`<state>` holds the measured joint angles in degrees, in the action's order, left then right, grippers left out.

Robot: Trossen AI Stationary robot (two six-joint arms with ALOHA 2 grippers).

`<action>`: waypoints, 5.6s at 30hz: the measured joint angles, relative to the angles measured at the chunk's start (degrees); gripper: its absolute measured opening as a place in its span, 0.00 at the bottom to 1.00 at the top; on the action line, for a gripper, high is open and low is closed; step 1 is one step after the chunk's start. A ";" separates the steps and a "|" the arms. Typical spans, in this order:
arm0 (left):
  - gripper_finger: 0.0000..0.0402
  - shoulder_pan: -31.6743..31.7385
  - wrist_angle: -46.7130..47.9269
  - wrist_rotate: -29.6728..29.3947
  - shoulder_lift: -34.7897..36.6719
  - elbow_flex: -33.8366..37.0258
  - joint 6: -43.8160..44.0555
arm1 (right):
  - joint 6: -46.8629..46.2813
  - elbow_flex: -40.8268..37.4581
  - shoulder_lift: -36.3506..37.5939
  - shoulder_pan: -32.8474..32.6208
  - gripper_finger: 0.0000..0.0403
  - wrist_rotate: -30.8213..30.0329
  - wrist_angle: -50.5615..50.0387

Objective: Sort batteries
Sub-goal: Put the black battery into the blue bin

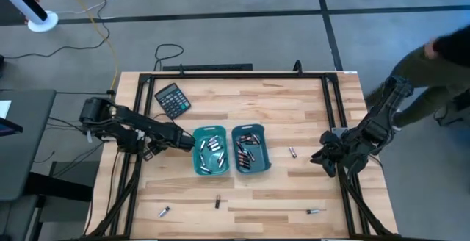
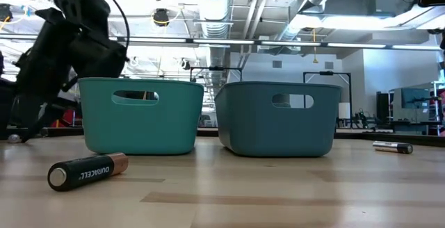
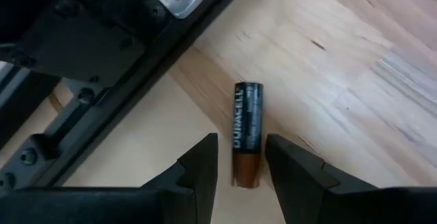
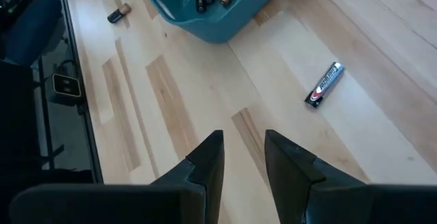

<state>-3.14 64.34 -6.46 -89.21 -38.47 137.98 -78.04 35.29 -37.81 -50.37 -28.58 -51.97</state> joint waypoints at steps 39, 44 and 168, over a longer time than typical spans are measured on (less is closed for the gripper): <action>0.00 -5.11 24.72 -16.21 10.16 -19.95 -25.28 | 0.50 0.06 -0.08 9.45 0.30 0.00 3.56; 0.00 -5.11 24.60 -19.33 15.17 -20.54 -32.27 | 0.60 0.07 -1.10 12.85 0.30 -0.02 5.30; 0.69 25.17 6.66 -1.33 -23.67 -3.71 -126.56 | 3.50 0.11 -34.59 20.52 0.30 1.60 55.87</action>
<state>22.03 71.00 -7.78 -112.88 -42.17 11.43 -74.54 35.40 -72.40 -29.85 -26.98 3.90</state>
